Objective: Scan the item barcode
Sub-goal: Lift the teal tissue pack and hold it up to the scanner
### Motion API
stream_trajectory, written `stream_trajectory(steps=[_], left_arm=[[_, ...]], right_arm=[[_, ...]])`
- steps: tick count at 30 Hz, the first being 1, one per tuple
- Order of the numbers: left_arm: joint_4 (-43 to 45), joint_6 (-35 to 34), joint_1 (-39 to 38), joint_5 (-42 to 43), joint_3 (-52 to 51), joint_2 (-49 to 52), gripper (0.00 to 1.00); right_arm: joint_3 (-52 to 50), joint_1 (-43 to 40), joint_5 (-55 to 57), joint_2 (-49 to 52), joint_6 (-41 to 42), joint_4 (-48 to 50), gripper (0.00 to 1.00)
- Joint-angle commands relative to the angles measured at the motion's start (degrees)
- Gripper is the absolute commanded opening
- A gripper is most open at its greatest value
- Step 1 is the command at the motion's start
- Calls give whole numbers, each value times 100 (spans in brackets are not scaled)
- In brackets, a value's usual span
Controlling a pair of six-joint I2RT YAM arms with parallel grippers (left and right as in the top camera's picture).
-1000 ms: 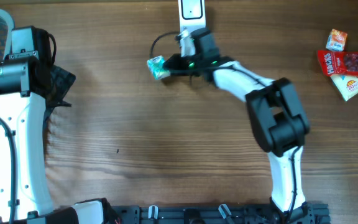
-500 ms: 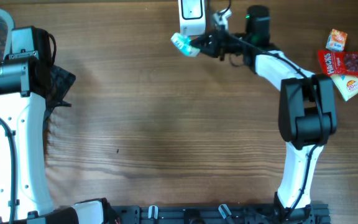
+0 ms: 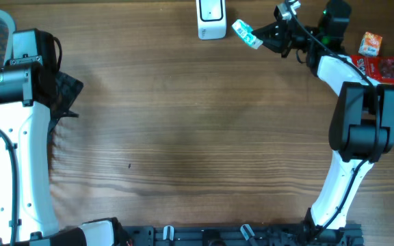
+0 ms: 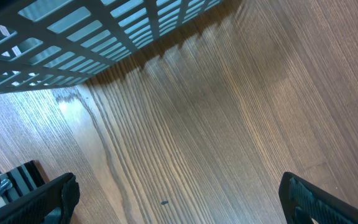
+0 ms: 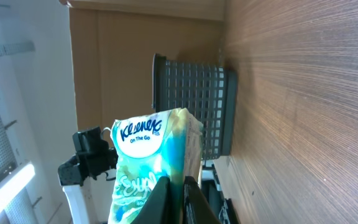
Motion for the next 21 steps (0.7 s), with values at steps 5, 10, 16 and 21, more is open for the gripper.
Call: stream_trajectory(steps=[5, 10, 16, 21], left_arm=[[-2, -52, 28, -35, -28, 4, 100], [-2, -52, 28, -35, -28, 4, 100], [-2, -52, 26, -35, -28, 4, 100], [-2, -52, 28, -35, -28, 4, 100]], right_arm=[[24, 70, 1222, -131, 31, 107, 4], [26, 369, 2522, -131, -74, 313, 5], [621, 938, 4483, -131, -1650, -885, 5], [2352, 1567, 7593, -131, -4621, -3807, 5]])
